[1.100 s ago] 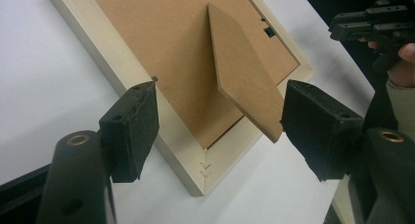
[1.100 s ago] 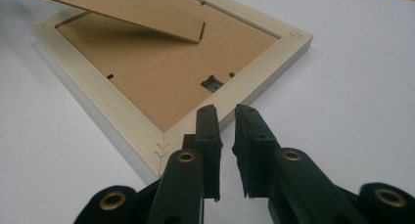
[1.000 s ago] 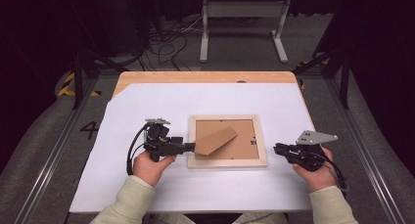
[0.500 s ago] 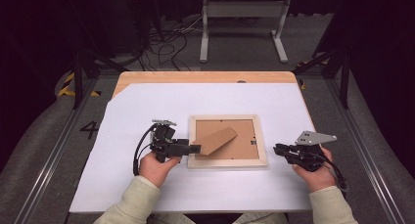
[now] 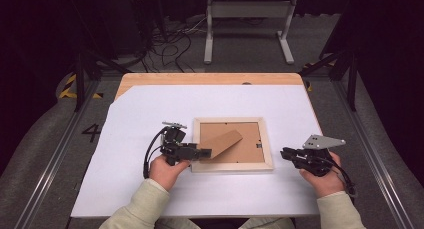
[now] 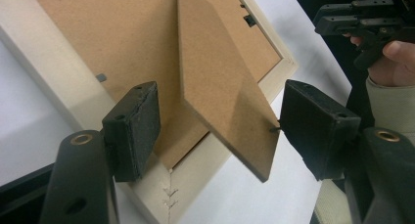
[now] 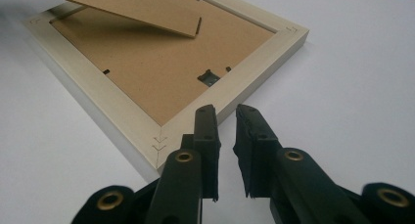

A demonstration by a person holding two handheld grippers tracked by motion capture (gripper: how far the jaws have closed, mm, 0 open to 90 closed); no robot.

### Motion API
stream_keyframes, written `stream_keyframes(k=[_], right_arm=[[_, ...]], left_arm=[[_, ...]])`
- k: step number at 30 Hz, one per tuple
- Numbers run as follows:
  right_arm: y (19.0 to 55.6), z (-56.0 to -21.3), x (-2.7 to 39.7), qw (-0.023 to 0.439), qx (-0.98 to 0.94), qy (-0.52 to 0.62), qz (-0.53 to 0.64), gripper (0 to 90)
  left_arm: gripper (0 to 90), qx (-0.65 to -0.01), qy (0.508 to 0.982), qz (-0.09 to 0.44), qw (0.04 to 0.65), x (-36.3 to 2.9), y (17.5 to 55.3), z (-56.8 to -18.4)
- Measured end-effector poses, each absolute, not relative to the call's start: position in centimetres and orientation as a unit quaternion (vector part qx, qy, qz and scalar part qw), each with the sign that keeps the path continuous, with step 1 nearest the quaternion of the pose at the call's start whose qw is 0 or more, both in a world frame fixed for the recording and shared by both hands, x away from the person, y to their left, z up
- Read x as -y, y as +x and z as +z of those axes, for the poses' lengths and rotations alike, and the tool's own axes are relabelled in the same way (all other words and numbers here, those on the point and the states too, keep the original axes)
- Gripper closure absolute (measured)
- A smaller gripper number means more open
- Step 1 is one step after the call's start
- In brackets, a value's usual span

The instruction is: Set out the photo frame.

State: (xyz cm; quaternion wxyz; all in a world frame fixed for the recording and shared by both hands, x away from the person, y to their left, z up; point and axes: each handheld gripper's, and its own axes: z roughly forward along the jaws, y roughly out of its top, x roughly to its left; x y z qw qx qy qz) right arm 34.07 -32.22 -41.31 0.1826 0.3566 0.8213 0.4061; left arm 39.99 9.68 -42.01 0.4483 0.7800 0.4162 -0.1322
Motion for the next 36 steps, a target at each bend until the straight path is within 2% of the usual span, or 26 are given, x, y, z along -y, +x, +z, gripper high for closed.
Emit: stream_keyframes(k=[2,9,14,22,36], right_arm=[[34.06,-41.33,32.25,0.182,-0.821,0.358,0.407,79.4],[33.92,-41.34,32.45,0.184,-0.819,0.361,0.407,79.2],[33.89,-41.38,32.47,0.184,-0.819,0.362,0.406,79.1],[33.89,-41.44,32.50,0.182,-0.819,0.363,0.406,78.9],[33.85,-41.34,32.79,0.185,-0.816,0.366,0.408,78.9]], left_arm=[[32.7,-0.417,0.779,-0.136,0.448,-9.59,39.99,-42.00],[46.2,-0.406,0.777,-0.158,0.454,-9.07,40.31,-42.36],[50.3,-0.404,0.772,-0.167,0.461,-9.16,40.44,-42.29],[62.2,-0.403,0.753,-0.203,0.479,-9.43,40.72,-42.10],[68.5,-0.398,0.756,-0.185,0.485,-9.64,40.06,-41.47]])
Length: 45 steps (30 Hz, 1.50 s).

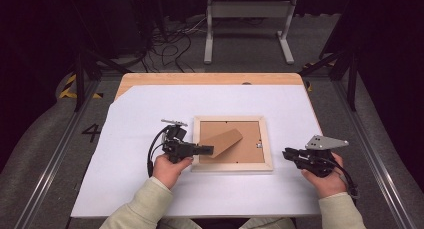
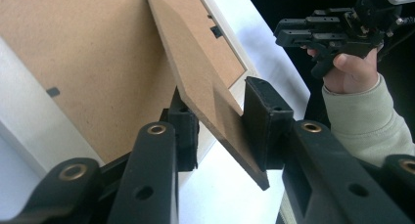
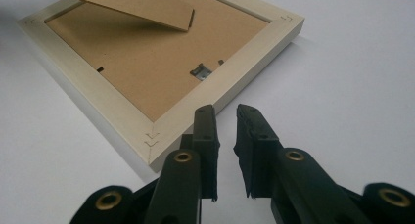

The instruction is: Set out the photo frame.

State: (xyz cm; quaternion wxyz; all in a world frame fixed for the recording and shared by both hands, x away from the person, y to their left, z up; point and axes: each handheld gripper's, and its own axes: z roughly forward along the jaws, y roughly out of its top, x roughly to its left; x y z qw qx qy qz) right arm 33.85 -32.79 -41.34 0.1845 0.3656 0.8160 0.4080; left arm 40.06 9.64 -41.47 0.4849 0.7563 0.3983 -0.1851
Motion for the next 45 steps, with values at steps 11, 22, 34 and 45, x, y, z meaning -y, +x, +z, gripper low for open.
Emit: stream_keyframes(k=[11,22,34,45], right_arm=[[33.9,-41.3,33.2,0.187,-0.814,0.369,0.408,79.0],[34.0,-41.6,33.1,0.184,-0.816,0.369,0.405,79.1],[34.0,-41.8,33.1,0.182,-0.817,0.370,0.403,79.1],[34.0,-42.1,33.0,0.180,-0.820,0.371,0.398,79.0]], left_arm=[[79.3,-0.385,0.741,-0.162,0.526,-10.7,39.2,-40.2],[86.9,-0.346,0.736,-0.150,0.562,-10.9,38.4,-39.0],[87.9,-0.321,0.737,-0.115,0.584,-10.6,37.7,-37.5],[87.9,-0.313,0.727,-0.046,0.609,-10.8,38.4,-35.8]])
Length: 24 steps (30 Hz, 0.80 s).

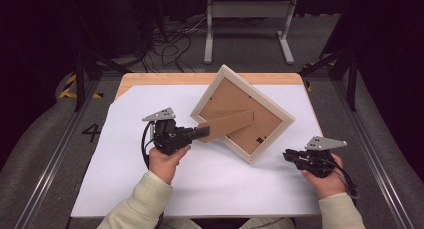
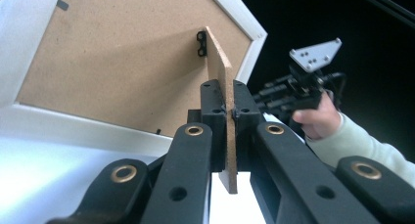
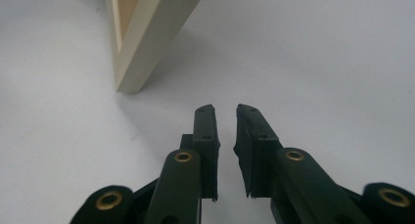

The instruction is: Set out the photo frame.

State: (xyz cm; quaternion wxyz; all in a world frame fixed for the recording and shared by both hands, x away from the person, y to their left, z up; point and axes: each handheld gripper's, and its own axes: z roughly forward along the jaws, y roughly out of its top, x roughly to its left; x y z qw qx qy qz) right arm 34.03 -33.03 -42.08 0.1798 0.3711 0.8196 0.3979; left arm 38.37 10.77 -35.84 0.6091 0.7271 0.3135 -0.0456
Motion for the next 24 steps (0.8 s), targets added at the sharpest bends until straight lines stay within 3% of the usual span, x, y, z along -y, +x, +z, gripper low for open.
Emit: stream_keyframes(k=[6,24], right_arm=[[34.0,-42.1,33.0,0.178,-0.820,0.371,0.397,78.9],[34.1,-42.0,32.7,0.175,-0.823,0.365,0.399,78.2]], left_arm=[[87.9,-0.313,0.724,-0.019,0.614,-11.1,39.0,-35.9],[87.4,-0.217,0.812,0.004,0.542,-13.8,38.5,-37.2]])
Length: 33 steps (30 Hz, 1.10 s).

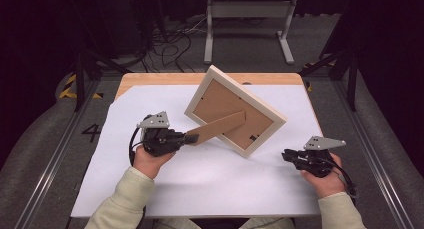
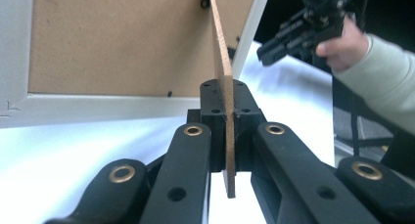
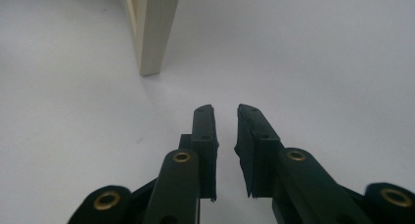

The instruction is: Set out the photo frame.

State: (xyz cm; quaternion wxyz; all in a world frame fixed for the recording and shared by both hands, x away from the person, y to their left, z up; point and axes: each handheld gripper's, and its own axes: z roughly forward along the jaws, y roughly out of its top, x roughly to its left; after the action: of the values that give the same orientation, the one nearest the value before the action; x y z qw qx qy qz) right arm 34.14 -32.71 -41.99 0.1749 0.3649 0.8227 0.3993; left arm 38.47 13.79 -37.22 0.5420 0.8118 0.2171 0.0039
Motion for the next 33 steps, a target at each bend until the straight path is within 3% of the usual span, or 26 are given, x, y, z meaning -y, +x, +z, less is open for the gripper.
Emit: stream_keyframes(k=[25,33], right_arm=[[34.8,-42.0,31.8,0.169,-0.829,0.352,0.400,77.2],[34.8,-42.1,31.6,0.168,-0.831,0.350,0.398,77.0]], left_arm=[[84.6,-0.218,0.857,-0.045,0.465,-16.6,39.0,-41.2],[84.7,-0.216,0.879,-0.038,0.423,-16.8,38.7,-42.3]])
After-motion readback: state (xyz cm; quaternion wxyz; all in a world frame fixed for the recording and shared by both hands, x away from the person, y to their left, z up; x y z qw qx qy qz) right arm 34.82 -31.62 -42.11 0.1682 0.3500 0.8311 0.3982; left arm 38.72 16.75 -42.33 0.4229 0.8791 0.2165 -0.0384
